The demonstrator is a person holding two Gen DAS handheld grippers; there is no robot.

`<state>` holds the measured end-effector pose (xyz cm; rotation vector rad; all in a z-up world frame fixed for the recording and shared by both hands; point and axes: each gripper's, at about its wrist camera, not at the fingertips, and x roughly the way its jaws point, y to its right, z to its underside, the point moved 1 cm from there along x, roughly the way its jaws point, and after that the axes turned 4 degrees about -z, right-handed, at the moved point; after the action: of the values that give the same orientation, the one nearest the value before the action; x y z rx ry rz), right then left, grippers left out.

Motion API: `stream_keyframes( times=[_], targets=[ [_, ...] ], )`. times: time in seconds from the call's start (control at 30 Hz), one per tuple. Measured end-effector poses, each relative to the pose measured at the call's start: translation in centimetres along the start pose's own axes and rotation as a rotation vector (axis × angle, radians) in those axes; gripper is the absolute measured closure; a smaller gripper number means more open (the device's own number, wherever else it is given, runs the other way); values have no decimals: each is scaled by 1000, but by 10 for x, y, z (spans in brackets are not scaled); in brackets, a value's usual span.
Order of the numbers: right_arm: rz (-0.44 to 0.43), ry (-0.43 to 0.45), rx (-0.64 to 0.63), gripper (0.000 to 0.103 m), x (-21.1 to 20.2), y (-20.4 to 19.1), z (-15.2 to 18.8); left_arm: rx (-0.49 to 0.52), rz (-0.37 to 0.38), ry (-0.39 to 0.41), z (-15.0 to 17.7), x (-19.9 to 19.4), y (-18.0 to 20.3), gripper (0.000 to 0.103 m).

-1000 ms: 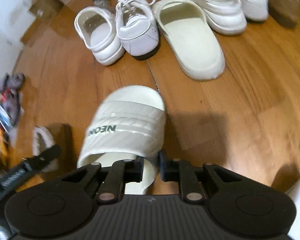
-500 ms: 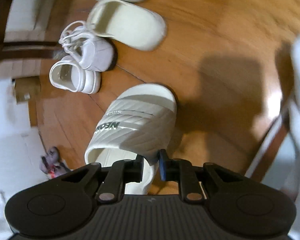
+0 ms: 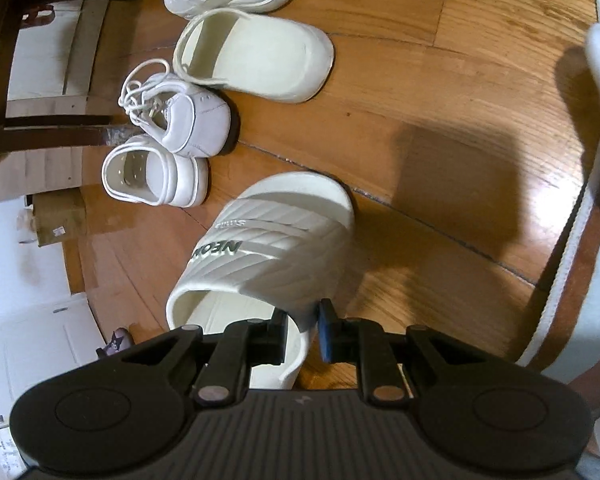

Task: Organize scattered shoes
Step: 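Carry the NEON slide with the right gripper beside the tan slipper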

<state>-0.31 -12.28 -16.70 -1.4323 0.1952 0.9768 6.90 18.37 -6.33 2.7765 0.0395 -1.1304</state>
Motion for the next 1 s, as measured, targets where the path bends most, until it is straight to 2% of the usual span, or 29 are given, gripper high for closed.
stream_keyframes(
  times=[0.07,0.13,0.23,0.3,0.33,0.37,0.5,0.6,0.73,0.77,0.8,0.83,0.87,0.93,1.0],
  targets=[
    [-35,-15,66,87,7,3,2,-14,-23,31,-2,-5,-3,27],
    [-55,-33,85,87,12,3,4,-12,-76,104,-6,-19,-3,26],
    [-94,-80,127,87,23,4,6,22,-51,82,-7,-20,0,22],
    [-124,-129,124,86,27,5,5,33,23,8,-3,-9,2,22],
    [-137,-151,121,80,28,5,4,39,71,-38,-1,-2,4,22],
    [-135,-154,110,76,27,5,3,42,110,-73,1,3,5,22],
    [-109,-133,-12,76,17,2,-9,59,237,-152,6,14,12,22],
    [-64,-103,-169,75,9,-6,-21,93,299,-203,12,18,20,22],
    [-40,-52,-447,71,5,-34,-31,107,316,-263,22,23,27,22],
    [-32,-41,-585,66,7,-47,-28,118,308,-274,25,24,29,22],
    [-33,-44,-638,61,8,-51,-26,128,300,-283,27,25,30,22],
    [-35,-64,-818,51,15,-65,-19,140,293,-294,30,27,31,22],
    [-32,-80,-889,33,18,-71,-16,156,284,-312,33,30,33,22],
    [-13,-114,-1004,14,28,-78,-11,174,267,-336,37,35,34,22],
    [14,-148,-1130,14,40,-85,-6,198,222,-373,43,44,35,22]
  ],
)
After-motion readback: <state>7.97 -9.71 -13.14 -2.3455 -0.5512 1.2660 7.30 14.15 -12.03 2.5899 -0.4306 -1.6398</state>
